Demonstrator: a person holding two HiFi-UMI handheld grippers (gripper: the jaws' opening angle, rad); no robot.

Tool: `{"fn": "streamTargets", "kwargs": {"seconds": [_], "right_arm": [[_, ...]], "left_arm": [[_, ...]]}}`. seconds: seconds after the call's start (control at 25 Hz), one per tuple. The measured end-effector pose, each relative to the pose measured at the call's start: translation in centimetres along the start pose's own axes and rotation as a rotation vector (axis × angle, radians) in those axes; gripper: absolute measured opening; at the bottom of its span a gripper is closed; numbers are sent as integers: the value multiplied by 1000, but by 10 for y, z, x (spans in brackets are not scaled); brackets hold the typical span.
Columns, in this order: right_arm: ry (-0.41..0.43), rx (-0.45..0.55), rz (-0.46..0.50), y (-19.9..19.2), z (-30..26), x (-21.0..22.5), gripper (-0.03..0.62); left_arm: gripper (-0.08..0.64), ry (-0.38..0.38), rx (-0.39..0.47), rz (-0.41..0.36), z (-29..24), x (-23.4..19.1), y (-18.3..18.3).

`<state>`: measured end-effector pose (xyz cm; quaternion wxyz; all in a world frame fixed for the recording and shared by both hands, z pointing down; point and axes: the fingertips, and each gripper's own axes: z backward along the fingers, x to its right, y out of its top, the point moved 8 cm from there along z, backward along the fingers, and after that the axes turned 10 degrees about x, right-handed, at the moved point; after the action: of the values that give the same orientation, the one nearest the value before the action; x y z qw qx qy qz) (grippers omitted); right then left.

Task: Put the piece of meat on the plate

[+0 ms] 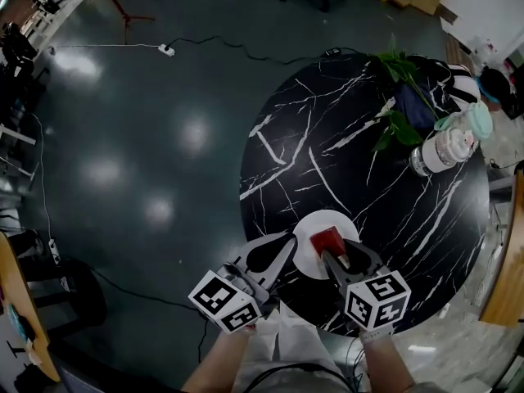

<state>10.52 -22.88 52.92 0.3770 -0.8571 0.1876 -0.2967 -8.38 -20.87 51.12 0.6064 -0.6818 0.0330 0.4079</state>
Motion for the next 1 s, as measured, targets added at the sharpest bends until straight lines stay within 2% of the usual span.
{"fn": "streamTargets", "kwargs": {"seconds": [0.28,0.56,0.76,1.0], "right_arm": [[-11,-37,100,-3,3,0,181],[-12,-51,125,-8,6,-5,206],[-16,-85,219,-10,9,-8,209],[-35,-15,248,-4,16,-14,213]], "left_arm": [[8,3,1,5,2,1,-1],[9,0,4,6,5,2,1],[9,-10,4,10,6,6,1],[9,-13,2,11,9,9,0]]}}
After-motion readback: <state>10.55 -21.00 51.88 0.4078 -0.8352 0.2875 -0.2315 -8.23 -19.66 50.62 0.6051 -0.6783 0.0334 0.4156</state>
